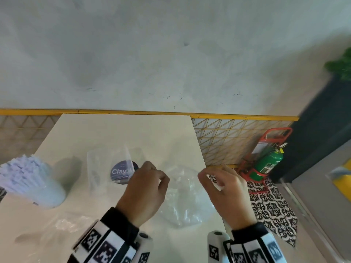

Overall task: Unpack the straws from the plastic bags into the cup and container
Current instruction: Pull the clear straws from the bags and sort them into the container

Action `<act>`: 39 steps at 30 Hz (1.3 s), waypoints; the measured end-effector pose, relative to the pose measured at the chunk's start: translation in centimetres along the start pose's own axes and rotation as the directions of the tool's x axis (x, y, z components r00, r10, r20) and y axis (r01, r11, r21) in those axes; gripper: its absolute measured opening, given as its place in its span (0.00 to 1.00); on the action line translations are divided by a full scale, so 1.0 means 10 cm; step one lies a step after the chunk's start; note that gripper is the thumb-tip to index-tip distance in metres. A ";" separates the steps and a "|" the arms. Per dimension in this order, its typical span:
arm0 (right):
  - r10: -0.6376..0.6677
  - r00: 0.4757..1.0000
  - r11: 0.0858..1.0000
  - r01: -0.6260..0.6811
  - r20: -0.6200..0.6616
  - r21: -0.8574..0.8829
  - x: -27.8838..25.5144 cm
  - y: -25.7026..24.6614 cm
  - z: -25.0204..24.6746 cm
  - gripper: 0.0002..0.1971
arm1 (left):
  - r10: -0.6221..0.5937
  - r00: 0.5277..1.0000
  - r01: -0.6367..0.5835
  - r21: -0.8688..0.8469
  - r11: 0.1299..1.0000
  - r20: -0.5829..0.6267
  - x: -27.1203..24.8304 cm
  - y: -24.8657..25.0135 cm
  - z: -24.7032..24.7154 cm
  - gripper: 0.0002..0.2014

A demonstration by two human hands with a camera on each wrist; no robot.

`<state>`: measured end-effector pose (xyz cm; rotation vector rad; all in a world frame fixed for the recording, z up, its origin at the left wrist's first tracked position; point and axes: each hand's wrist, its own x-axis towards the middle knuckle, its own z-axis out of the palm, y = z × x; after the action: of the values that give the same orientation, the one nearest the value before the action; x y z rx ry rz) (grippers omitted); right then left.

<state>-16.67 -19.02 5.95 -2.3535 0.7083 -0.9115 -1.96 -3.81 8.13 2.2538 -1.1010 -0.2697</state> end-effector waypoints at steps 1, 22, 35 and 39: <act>-0.012 1.000 0.999 0.011 -0.011 -0.039 0.01 -0.02 0.01 0.03 | -0.010 0.999 0.010 -0.005 1.000 0.032 0.01 0.00 0.02 0.10; 0.287 0.917 0.921 -0.184 0.279 -0.343 0.10 -0.17 -0.02 0.21 | -0.077 0.950 0.046 0.109 0.993 0.304 0.08 0.09 -0.04 0.37; 0.232 0.941 0.948 -0.161 0.248 -0.275 0.08 -0.23 -0.05 0.09 | -0.073 0.898 0.210 -0.277 0.937 0.433 0.08 0.04 0.00 0.48; 0.322 0.913 0.867 -0.178 0.250 -0.466 0.12 -0.20 -0.01 0.26 | -0.068 0.897 0.238 -0.346 0.907 0.438 0.08 0.04 0.01 0.49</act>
<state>-15.43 -18.37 7.77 -2.6129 1.1435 -0.2547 -1.73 -4.62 8.37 1.9613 -0.9581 -0.9923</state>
